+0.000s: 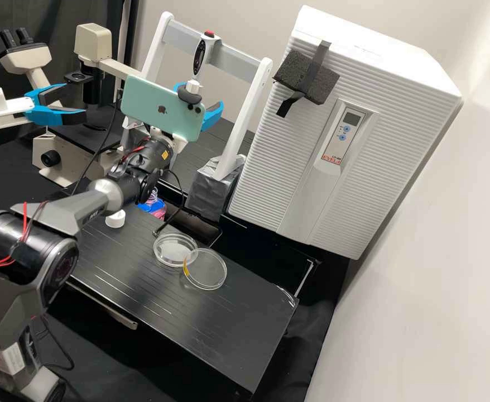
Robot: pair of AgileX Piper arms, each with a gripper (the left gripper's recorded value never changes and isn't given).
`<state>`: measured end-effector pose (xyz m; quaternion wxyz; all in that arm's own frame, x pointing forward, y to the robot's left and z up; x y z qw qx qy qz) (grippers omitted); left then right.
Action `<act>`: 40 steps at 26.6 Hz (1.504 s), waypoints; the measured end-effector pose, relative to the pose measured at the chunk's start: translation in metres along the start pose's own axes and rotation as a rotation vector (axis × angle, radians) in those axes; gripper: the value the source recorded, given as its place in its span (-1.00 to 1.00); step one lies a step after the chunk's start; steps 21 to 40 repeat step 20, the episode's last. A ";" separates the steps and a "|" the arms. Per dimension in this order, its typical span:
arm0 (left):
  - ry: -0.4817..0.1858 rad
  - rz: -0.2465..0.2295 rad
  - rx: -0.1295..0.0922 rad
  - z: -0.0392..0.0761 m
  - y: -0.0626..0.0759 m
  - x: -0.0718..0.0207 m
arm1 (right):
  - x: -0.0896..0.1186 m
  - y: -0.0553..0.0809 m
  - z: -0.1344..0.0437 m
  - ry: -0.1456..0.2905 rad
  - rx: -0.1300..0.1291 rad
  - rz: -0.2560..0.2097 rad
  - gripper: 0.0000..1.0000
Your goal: Use the pipette
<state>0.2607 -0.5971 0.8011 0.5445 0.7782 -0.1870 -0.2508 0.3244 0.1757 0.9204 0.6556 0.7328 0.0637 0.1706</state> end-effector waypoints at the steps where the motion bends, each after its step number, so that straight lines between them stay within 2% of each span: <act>1: 0.021 0.011 0.021 0.000 0.000 -0.0036 | -0.005 0.001 0.004 0.001 0.008 0.009 1.00; 3: 0.085 0.036 0.052 -0.002 0.001 -0.0132 | -0.016 0.008 0.016 -0.004 0.022 0.049 1.00; 5: 0.133 0.045 0.096 -0.002 -0.001 -0.0219 | -0.027 0.009 0.028 -0.021 0.017 0.067 1.00; 7: 0.212 0.059 0.141 -0.003 -0.004 -0.0331 | -0.040 0.008 0.040 -0.049 0.013 0.088 1.00; 8: 0.245 0.070 0.151 -0.004 -0.005 -0.0368 | -0.044 0.008 0.044 -0.061 0.004 0.091 1.00; 9: 0.276 0.076 0.180 -0.004 -0.008 -0.0432 | -0.051 0.007 0.050 -0.097 -0.012 0.100 1.00; 12: 0.304 0.116 0.235 0.001 -0.015 -0.0553 | -0.063 0.009 0.063 -0.167 -0.049 0.128 1.00; 13: 0.301 0.124 0.250 0.002 -0.018 -0.0609 | -0.065 0.010 0.066 -0.178 -0.049 0.135 1.00; 14: 0.296 0.140 0.252 0.003 -0.019 -0.0639 | -0.068 0.011 0.068 -0.187 -0.052 0.136 1.00; 16: 0.303 0.136 0.249 0.003 -0.022 -0.0669 | -0.070 0.011 0.068 -0.190 -0.047 0.142 1.00; 19: 0.310 0.127 0.249 0.002 -0.024 -0.0689 | -0.074 0.017 0.063 -0.166 -0.039 0.174 1.00; 20: 0.311 0.127 0.248 0.002 -0.024 -0.0689 | -0.076 0.021 0.060 -0.149 -0.026 0.195 1.00; 40: 0.311 0.127 0.248 0.002 -0.024 -0.0689 | -0.076 0.021 0.060 -0.149 -0.026 0.195 1.00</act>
